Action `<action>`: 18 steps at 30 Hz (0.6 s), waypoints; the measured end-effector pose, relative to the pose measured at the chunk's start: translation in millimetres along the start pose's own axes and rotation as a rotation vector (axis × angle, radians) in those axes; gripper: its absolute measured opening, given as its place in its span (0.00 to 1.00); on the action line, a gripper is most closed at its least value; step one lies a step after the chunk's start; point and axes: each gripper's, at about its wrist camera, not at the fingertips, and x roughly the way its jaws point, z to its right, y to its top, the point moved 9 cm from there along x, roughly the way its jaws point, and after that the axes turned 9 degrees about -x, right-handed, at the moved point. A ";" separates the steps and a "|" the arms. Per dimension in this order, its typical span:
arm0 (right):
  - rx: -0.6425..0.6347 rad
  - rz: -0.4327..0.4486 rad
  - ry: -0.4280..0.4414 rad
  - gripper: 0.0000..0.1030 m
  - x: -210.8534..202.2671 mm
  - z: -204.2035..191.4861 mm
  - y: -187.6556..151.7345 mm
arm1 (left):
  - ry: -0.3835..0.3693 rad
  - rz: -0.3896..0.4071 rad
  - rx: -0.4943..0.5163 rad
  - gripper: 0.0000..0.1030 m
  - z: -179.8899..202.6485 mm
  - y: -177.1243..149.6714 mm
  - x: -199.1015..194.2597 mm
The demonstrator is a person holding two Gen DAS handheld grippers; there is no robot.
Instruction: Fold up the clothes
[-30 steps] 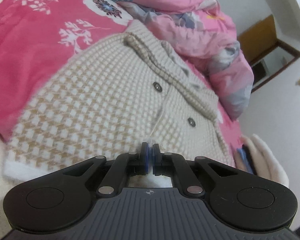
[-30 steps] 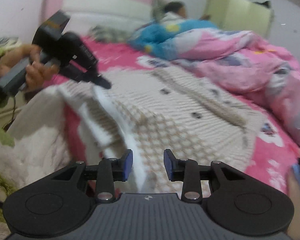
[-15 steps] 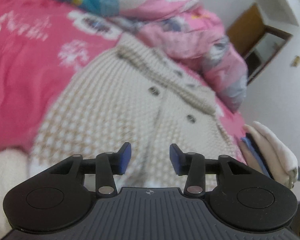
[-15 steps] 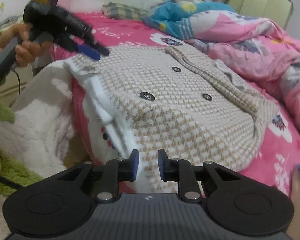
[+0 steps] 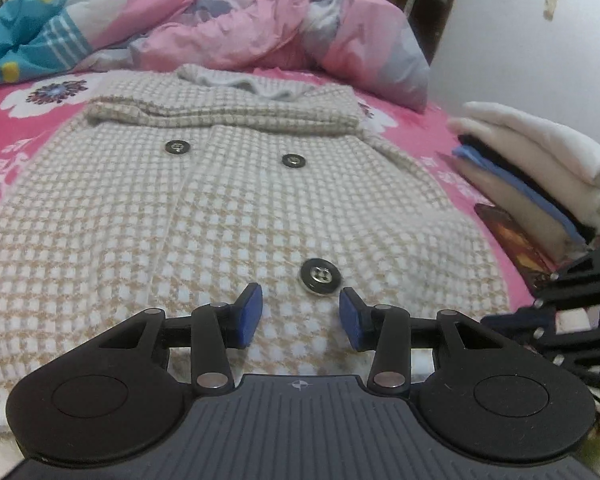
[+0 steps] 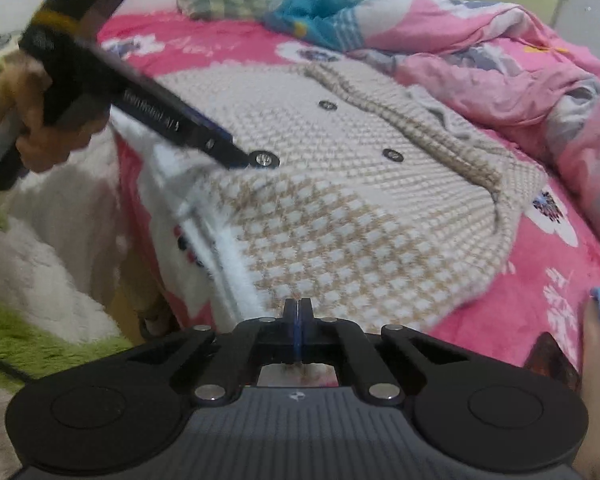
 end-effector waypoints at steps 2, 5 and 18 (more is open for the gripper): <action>0.011 -0.012 0.009 0.00 -2.7 0.5 -6.6 | 0.006 -0.003 0.021 0.41 0.7 -5.0 -0.5; 0.032 -0.071 0.022 0.00 9.7 1.1 -23.8 | 0.046 0.008 0.099 0.41 7.9 -14.2 3.2; 0.225 0.049 -0.004 0.07 12.4 33.7 9.2 | 0.083 0.040 0.287 0.42 47.2 -15.0 16.9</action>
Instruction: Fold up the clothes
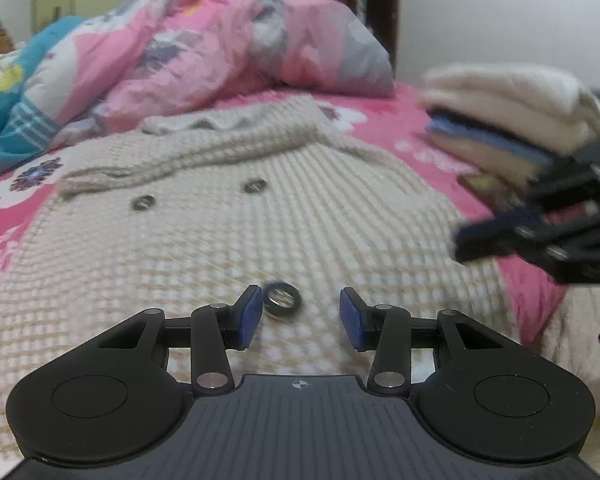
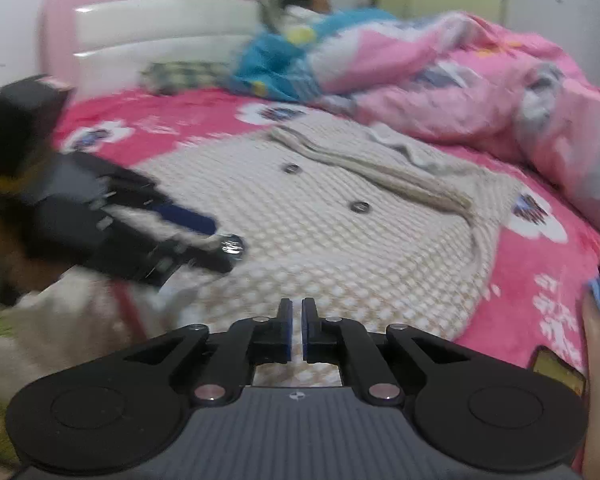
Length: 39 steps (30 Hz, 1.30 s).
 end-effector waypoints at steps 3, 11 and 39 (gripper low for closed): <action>0.071 -0.075 -0.022 0.11 22.4 9.6 -17.2 | 0.014 0.004 0.040 0.42 2.4 -16.4 -4.9; 0.358 -0.011 0.066 0.39 -26.9 40.6 -25.5 | 0.046 0.025 -0.322 0.52 -83.7 -10.9 -59.6; 0.995 -0.106 0.562 0.38 36.6 26.3 -62.2 | -0.099 -0.141 -0.833 0.19 -228.3 -69.8 -74.7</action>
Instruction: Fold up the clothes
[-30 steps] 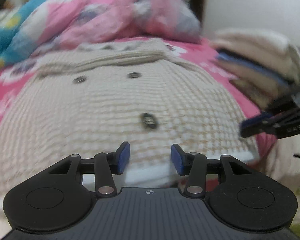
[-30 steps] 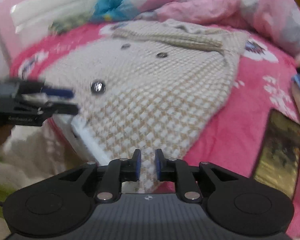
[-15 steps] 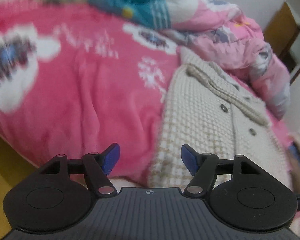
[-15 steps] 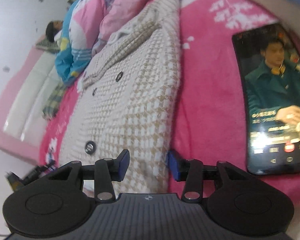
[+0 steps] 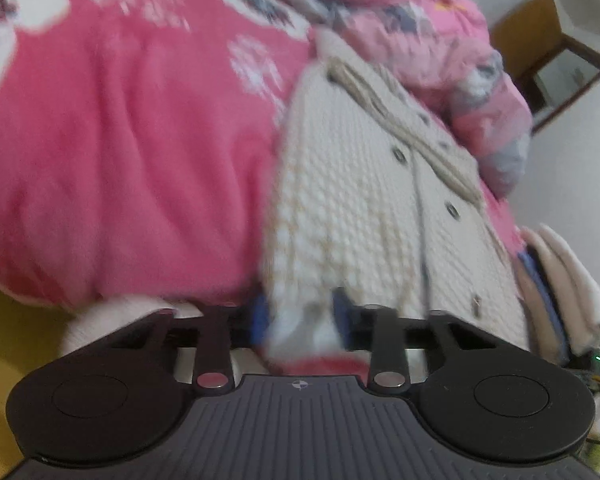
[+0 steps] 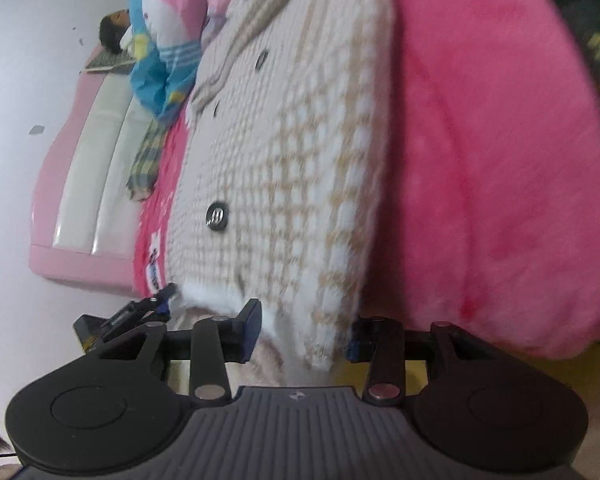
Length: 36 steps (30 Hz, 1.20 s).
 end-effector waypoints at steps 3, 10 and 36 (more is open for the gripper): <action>-0.007 0.012 0.011 0.28 1.3 -3.1 2.7 | 0.031 0.019 -0.008 0.12 -0.5 -4.8 4.3; -0.090 0.078 0.041 0.14 -9.7 -22.5 8.7 | 0.030 0.091 -0.042 0.05 3.0 -5.6 -8.4; -0.391 0.395 0.108 0.08 -64.0 -108.2 159.6 | -0.205 0.449 0.057 0.05 138.0 121.6 -20.6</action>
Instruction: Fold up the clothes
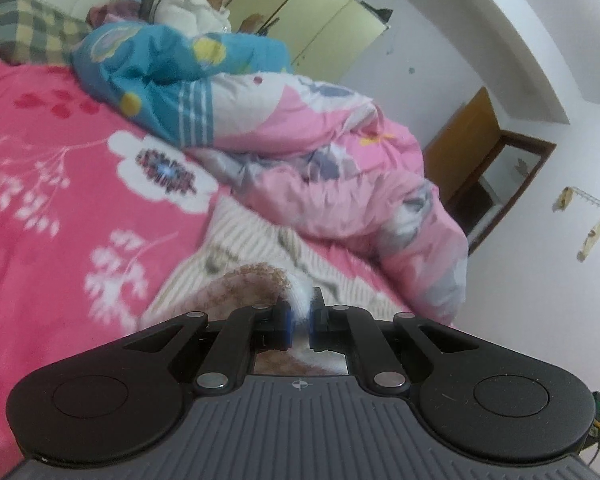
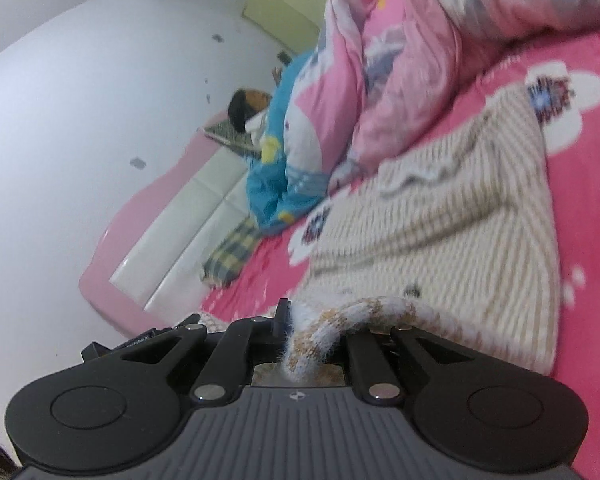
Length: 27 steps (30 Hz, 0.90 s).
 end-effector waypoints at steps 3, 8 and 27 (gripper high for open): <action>0.001 0.034 -0.006 0.08 9.1 11.7 27.6 | 0.005 0.012 0.005 0.05 5.0 16.2 28.7; 0.026 0.070 -0.022 0.08 29.6 39.4 72.5 | 0.030 0.019 -0.017 0.05 3.5 43.4 80.9; 0.414 0.105 -0.143 0.08 137.1 253.5 169.3 | 0.157 -0.145 0.044 0.07 -21.9 78.4 341.8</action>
